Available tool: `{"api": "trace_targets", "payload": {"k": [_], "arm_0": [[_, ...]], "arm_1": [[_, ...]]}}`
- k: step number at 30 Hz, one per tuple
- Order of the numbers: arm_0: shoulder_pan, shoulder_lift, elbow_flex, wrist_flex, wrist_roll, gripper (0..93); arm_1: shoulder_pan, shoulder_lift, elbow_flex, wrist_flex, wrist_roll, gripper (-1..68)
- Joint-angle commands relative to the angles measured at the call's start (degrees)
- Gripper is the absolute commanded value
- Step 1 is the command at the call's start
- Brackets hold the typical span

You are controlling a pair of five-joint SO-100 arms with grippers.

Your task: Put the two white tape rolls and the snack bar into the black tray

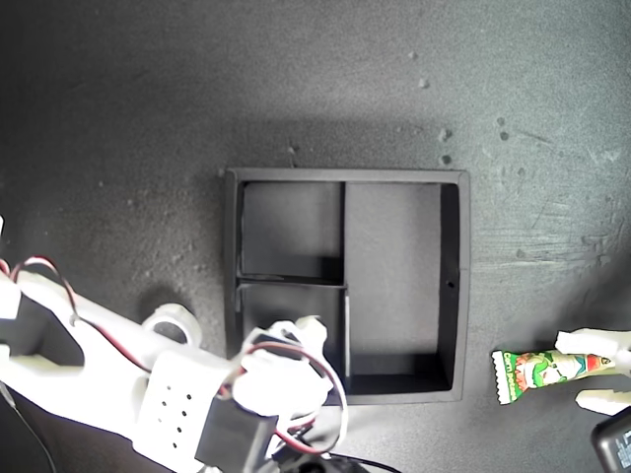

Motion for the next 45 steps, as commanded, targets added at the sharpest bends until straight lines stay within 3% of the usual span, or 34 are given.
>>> {"api": "trace_targets", "payload": {"k": [1, 7, 11, 17, 25, 29, 32, 35, 40, 45], "arm_0": [[-1.2, 16.3, 7.0, 1.1, 1.5, 13.0], [1.8, 38.1, 24.6, 1.1, -2.4, 12.1], [5.6, 43.7, 33.0, 1.0, -7.6, 11.9], [11.3, 39.0, 37.3, 0.8, -12.7, 12.2], [15.0, 32.9, 38.7, -1.1, -17.7, 13.9], [15.5, 33.0, 45.8, -1.2, -22.9, 14.7], [15.7, 34.2, 52.1, -5.4, -23.5, 15.5], [15.6, 36.4, 58.4, -10.7, -22.8, 15.6], [14.9, 41.0, 69.3, -20.1, -22.0, 15.6], [15.6, 43.0, 72.2, -21.8, -22.0, 15.5]], "arm_1": [[2.0, 0.4, 0.8, -1.1, -1.0, 15.7], [3.6, 0.3, 2.7, -1.1, -0.6, 13.7], [4.2, 0.5, 2.2, 1.6, 0.8, 0.1], [7.9, 1.1, -13.7, 21.9, -3.4, -0.1], [17.3, 1.1, -29.9, 29.9, -3.7, -0.2], [20.9, 1.5, -29.6, 27.6, 3.4, -0.3], [21.9, 1.5, -25.9, 20.9, 9.2, -0.3], [22.9, 1.5, -24.3, 20.2, 12.1, -0.4], [24.5, 0.8, -30.1, 26.0, -2.3, -0.4], [24.5, 0.1, -37.2, 24.9, -27.1, -0.4]]}}
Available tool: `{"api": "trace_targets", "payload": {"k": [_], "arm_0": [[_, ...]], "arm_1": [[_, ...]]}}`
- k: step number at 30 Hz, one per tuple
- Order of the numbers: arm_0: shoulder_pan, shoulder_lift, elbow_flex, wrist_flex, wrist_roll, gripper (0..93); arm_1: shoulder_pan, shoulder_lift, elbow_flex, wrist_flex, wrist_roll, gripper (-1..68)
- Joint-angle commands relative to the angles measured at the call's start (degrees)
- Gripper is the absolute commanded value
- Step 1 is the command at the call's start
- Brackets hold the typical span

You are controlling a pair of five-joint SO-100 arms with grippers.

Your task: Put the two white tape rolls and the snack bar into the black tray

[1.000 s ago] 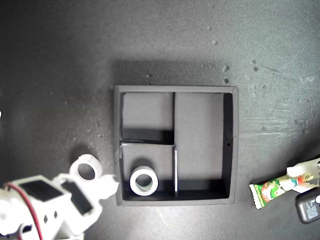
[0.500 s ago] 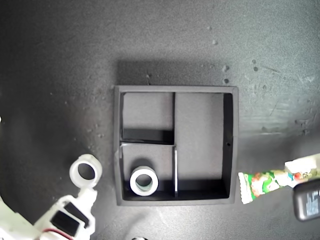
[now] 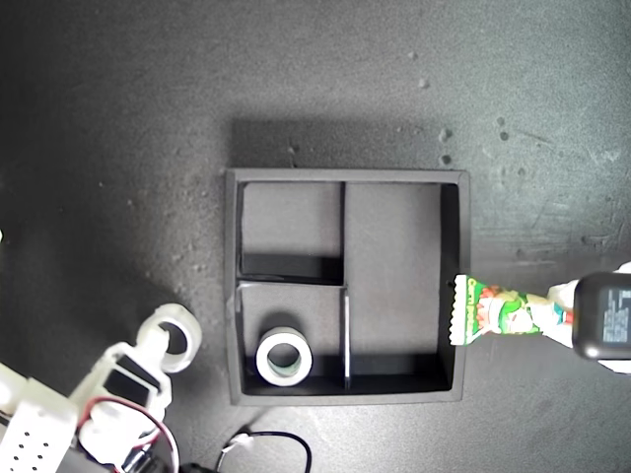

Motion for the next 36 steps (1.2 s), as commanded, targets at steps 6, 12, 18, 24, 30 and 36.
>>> {"api": "trace_targets", "payload": {"k": [6, 12, 18, 24, 30, 36], "arm_0": [[0.7, 5.4, 6.0, -6.4, 0.4, 15.6], [0.4, 4.0, 7.7, -10.6, 1.0, 15.8], [-0.6, 1.8, 9.3, -14.1, 1.0, 14.5], [-2.9, -0.9, 11.3, -16.9, 0.1, 2.8], [-5.1, 1.8, 10.6, -12.9, 2.6, 0.1], [-9.8, 10.8, 4.3, -0.3, 10.4, 0.1]], "arm_1": [[-1.2, -13.6, -27.4, 8.3, -65.4, -0.4], [0.4, -26.7, -43.2, 16.3, -71.5, -0.4], [2.8, -26.7, -42.5, 16.1, -58.1, -0.4], [2.5, -25.8, -40.3, 14.9, -18.6, -0.4], [1.9, -25.8, -37.9, 14.9, -1.1, -0.5], [-0.1, -25.8, -34.2, 16.3, 11.0, -0.6]]}}
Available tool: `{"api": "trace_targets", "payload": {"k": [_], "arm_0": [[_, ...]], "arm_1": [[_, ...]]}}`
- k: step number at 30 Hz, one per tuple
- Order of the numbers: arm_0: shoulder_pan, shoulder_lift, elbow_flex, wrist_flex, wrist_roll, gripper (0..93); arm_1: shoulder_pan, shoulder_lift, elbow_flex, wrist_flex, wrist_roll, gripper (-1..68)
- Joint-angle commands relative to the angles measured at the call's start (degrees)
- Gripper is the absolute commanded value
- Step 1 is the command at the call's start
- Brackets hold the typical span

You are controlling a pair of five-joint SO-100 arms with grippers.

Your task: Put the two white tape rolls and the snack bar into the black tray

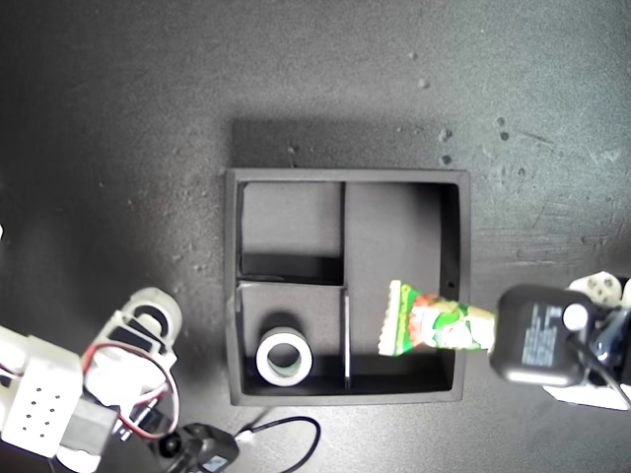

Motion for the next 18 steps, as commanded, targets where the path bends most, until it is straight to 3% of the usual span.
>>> {"api": "trace_targets", "payload": {"k": [1, 11, 14, 18], "arm_0": [[-4.0, 6.4, -7.8, 8.3, 5.8, 0.1], [-20.6, -1.8, -38.1, 24.8, 27.8, 0.0], [-21.9, -8.0, -44.5, 26.4, 30.4, 0.0], [-22.5, -16.3, -52.2, 27.0, 32.0, 0.0]], "arm_1": [[-1.7, 1.4, 1.0, 0.1, 5.4, -0.6], [-3.2, 1.3, 2.5, 4.0, 15.5, -0.6], [-0.8, 0.5, -4.7, 10.9, 4.1, -0.7], [2.6, 0.4, -8.1, 5.7, -28.7, -0.7]]}}
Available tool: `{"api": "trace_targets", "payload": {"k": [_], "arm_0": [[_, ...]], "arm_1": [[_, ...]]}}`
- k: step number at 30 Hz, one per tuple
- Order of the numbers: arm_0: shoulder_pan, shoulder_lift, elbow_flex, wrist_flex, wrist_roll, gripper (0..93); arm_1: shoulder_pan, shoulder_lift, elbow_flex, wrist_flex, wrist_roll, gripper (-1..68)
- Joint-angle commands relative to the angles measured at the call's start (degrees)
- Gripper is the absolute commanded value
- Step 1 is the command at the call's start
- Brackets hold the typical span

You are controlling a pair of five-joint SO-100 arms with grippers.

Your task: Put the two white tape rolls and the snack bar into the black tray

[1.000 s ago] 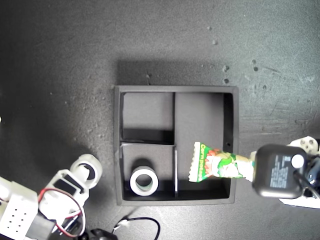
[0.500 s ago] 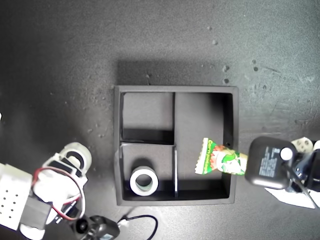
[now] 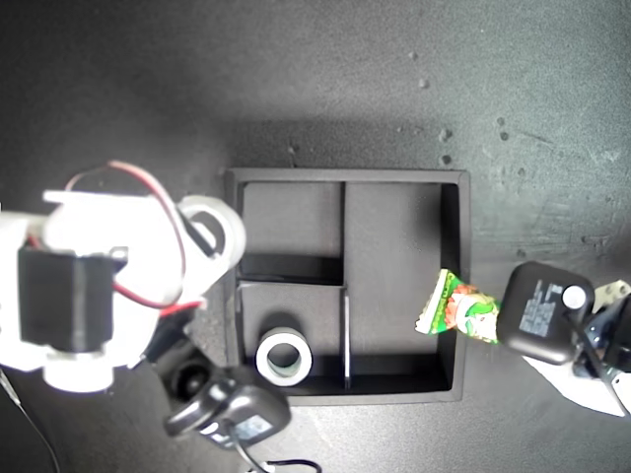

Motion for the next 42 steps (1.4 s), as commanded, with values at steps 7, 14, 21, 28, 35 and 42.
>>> {"api": "trace_targets", "payload": {"k": [7, 14, 21, 28, 35, 42], "arm_0": [[-3.0, -14.0, -15.3, 1.6, 1.6, 0.0], [-3.2, -15.7, -16.8, 1.8, -0.3, 0.0], [-1.8, -20.8, -25.8, 1.8, -1.5, 0.0], [-0.4, -23.9, -25.0, 1.8, -3.5, 0.1], [0.4, -25.0, -25.1, 1.8, -5.0, 10.8], [-0.4, -21.1, -23.7, 1.9, -5.2, 14.3]], "arm_1": [[2.8, -1.1, -9.6, -3.1, -64.8, -0.6], [5.8, -3.2, -9.3, -4.7, -85.3, -0.6], [7.2, -19.5, -22.6, -5.4, -94.7, -0.5], [6.2, -23.3, -22.9, -6.6, -94.7, -0.1], [6.1, -23.3, -22.6, -4.3, -94.2, 22.3], [6.6, -23.1, -24.2, 1.8, -93.2, 27.1]]}}
